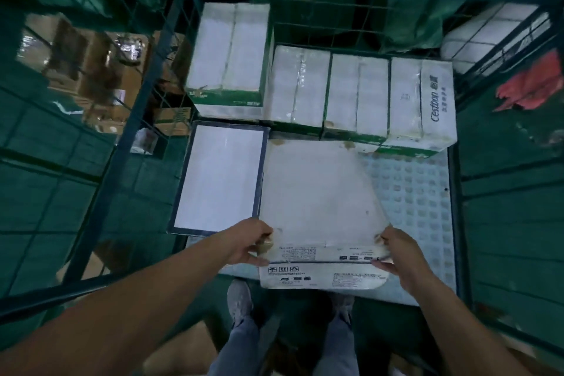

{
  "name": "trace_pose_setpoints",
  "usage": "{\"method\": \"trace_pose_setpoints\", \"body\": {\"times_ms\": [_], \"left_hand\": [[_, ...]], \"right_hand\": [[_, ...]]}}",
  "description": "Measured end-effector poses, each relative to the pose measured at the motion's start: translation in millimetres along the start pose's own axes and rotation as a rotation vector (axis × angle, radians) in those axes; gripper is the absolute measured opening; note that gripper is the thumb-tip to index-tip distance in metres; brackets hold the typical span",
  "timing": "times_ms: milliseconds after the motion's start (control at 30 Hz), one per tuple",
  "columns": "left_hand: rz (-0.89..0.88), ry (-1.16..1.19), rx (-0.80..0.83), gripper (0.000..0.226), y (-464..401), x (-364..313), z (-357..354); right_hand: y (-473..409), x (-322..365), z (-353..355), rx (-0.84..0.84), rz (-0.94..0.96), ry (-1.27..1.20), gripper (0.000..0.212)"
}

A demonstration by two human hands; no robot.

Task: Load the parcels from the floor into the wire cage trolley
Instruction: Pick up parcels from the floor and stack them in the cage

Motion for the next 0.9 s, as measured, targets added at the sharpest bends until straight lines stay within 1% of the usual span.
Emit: {"method": "trace_pose_setpoints", "body": {"times_ms": [167, 267, 333, 433, 467, 567, 633, 700, 800, 900], "left_hand": [[-0.062, -0.071, 0.0, 0.024, -63.6, 27.6, 18.3], [-0.09, -0.053, -0.029, 0.033, -105.4, 51.3, 26.4], [-0.115, -0.051, -0.048, 0.041, -134.4, 63.6, 30.5], [-0.126, -0.127, -0.057, 0.048, -169.3, 76.7, 35.8], [-0.115, -0.198, -0.052, 0.047, -179.6, 81.9, 37.4], [-0.073, -0.379, -0.041, 0.051, -203.2, 95.4, 38.0], [-0.028, -0.448, -0.037, 0.055, -213.6, 101.5, 38.6], [-0.004, -0.484, -0.033, 0.054, -220.7, 102.3, 37.6], [-0.036, -0.432, -0.046, 0.06, -235.7, 100.4, 35.6], [-0.052, -0.343, -0.061, 0.063, -240.8, 101.1, 33.1]], "right_hand": [[-59.7, -39.7, -34.5, 0.002, 0.009, -0.103, 0.011], [-98.5, -59.0, -51.7, 0.015, 0.025, -0.146, 0.014], [-127.1, -69.4, -63.1, 0.034, 0.027, -0.169, 0.021], [-165.1, -74.6, -83.7, 0.07, 0.054, -0.156, 0.047], [-177.0, -77.9, -88.8, 0.068, 0.055, -0.15, 0.05], [-206.7, -90.3, -92.3, 0.01, 0.085, -0.129, 0.048], [-221.9, -95.4, -94.5, -0.017, 0.109, -0.096, 0.055], [-230.6, -94.5, -100.2, 0.007, 0.112, -0.087, 0.066], [-238.8, -83.1, -111.0, 0.05, 0.108, -0.098, 0.073], [-245.5, -71.6, -116.2, 0.04, 0.112, -0.057, 0.074]]}}
Point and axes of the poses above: each hand's wrist, its own y-axis away from the middle knuckle, its own z-axis out of the back of the hand, x = y × z, the point moved 10 cm from there along -y, towards the middle knuckle, and after that the axes turned 11 degrees about -z, right-handed, at the moved point
